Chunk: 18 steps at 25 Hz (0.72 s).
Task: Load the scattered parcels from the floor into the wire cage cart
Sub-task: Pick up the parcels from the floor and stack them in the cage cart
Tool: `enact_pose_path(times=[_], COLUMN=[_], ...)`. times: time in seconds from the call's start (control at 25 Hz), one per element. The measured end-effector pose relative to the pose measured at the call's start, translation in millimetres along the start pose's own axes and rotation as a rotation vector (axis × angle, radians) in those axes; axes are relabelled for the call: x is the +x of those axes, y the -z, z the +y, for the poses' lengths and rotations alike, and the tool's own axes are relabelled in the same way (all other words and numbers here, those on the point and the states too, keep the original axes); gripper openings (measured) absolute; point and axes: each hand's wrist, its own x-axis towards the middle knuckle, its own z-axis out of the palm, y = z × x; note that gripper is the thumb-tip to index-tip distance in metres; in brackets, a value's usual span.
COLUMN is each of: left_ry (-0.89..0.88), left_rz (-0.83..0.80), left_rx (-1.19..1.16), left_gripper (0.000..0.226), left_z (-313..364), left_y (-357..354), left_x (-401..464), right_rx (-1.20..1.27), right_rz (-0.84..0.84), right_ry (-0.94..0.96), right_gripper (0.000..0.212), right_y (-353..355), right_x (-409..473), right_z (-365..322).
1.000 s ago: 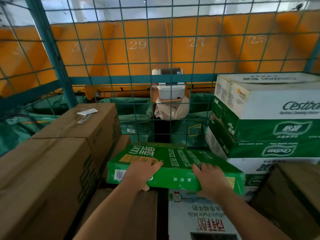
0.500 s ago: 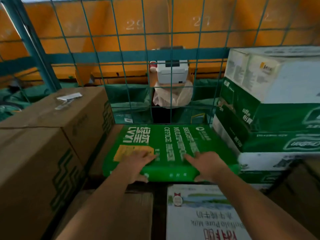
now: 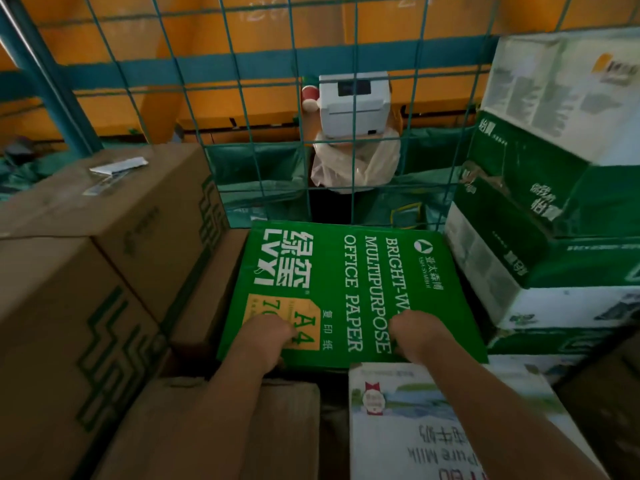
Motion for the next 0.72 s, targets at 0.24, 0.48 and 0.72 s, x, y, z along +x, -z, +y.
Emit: enact_pose_path(times=[0.24,0.48,0.72], left_ry=[0.101,0.142,0.156], left_rz=[0.025,0.081,0.344], left_rx=[-0.01,-0.359,-0.592], left_gripper=[0.049,0.064,0.037], left_z=[-10.4,-16.5,20.6], left_y=[-9.7,-7.1,36.8], left_x=[5.8,-8.4,-74.6], right_rx=[0.169,0.454,0.643], right_rz=[0.106,0.316,0.439], right_ry=[-0.179,-0.177,-0.203], right_gripper=[0.019,0.025,0.036], right_y=[-11.5,-16.1,16.4], right_x=[9.9,-29.0,-110.2], right_z=[7.4,10.1,30.1])
